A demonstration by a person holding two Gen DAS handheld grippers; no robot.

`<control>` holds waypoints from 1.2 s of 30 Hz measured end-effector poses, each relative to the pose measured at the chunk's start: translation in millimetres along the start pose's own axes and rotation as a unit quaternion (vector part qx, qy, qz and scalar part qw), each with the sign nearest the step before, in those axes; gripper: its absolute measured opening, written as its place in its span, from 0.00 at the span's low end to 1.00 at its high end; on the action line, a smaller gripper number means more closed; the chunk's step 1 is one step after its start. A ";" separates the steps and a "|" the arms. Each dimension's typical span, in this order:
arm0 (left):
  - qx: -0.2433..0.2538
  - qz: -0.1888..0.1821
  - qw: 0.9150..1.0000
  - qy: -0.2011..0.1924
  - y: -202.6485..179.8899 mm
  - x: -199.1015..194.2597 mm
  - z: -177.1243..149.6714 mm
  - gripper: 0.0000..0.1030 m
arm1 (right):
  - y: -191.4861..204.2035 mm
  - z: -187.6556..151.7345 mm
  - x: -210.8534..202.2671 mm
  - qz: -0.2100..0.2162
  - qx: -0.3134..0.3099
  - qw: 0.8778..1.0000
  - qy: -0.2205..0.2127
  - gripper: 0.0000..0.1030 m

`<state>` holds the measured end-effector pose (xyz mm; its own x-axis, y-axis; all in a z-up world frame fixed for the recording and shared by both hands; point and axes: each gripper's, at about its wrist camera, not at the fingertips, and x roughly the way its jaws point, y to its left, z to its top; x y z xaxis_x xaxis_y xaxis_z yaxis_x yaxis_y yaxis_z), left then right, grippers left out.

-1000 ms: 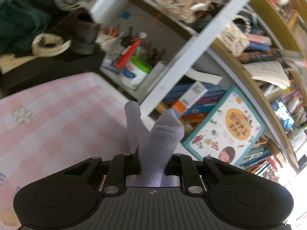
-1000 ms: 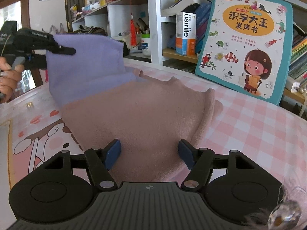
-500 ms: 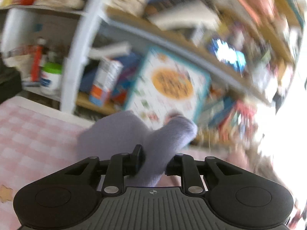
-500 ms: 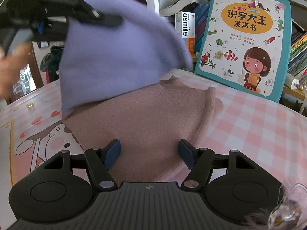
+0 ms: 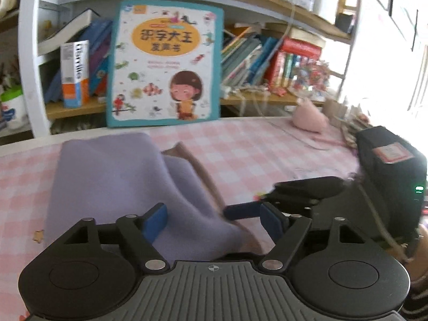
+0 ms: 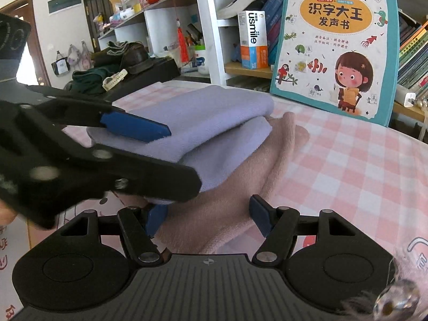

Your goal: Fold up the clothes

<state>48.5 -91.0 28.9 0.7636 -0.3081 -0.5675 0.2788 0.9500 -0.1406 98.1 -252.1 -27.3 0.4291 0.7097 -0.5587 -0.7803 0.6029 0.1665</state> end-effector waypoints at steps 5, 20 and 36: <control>-0.004 -0.033 0.998 -0.049 7.7 -36.6 5.4 0.76 | -3.6 -1.1 -7.2 0.009 0.013 1.000 -0.001 0.65; -0.025 0.069 0.996 -0.059 84.0 -31.9 -37.4 0.19 | -37.7 8.7 -24.8 0.139 0.179 0.973 -0.054 0.73; -0.027 0.035 0.996 -0.080 95.7 -37.3 -45.7 0.20 | -76.6 73.5 67.0 0.079 0.313 0.946 -0.016 0.32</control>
<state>20.1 13.7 -0.5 0.8639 -0.2420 -0.4417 0.1943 0.9693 -0.1510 220.1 -224.0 -17.7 0.3520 0.8134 -0.4631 -0.4173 0.5792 0.7002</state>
